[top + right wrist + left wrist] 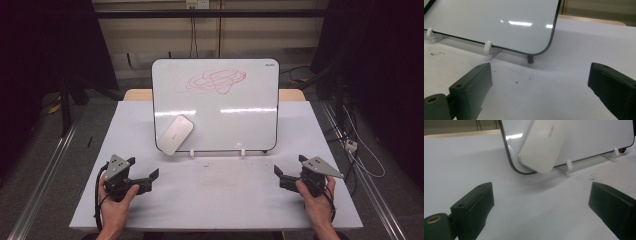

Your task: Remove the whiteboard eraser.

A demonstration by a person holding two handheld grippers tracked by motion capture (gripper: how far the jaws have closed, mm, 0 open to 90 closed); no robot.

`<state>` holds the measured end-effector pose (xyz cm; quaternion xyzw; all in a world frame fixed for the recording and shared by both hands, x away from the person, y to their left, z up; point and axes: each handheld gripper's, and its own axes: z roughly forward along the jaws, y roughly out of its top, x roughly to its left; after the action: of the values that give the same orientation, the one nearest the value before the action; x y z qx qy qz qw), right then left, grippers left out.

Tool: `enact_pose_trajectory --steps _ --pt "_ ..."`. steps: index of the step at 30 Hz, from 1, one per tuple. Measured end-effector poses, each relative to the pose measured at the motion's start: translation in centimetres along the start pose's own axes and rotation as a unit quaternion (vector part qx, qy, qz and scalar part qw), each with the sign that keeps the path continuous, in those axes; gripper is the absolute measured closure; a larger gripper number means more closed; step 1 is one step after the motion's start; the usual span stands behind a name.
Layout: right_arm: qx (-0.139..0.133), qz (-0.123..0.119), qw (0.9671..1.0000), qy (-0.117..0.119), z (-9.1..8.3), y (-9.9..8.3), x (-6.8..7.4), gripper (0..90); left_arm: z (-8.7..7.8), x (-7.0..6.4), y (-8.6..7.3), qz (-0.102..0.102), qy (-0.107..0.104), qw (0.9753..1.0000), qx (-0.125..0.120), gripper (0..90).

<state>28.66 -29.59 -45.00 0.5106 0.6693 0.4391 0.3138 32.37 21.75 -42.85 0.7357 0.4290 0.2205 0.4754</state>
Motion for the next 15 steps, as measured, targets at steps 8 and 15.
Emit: enact_pose_trajectory --steps 8,15 --pt "0.007 -0.002 1.0 0.004 0.2 -0.03 0.09 5.7 0.35 -0.17 0.09 -0.004 0.003 1.0 0.005 4.6" --pt "0.008 -0.004 1.0 0.004 0.22 -0.03 0.14 5.5 0.58 -0.37 0.8 0.006 -0.01 0.9998 0.016 6.0"
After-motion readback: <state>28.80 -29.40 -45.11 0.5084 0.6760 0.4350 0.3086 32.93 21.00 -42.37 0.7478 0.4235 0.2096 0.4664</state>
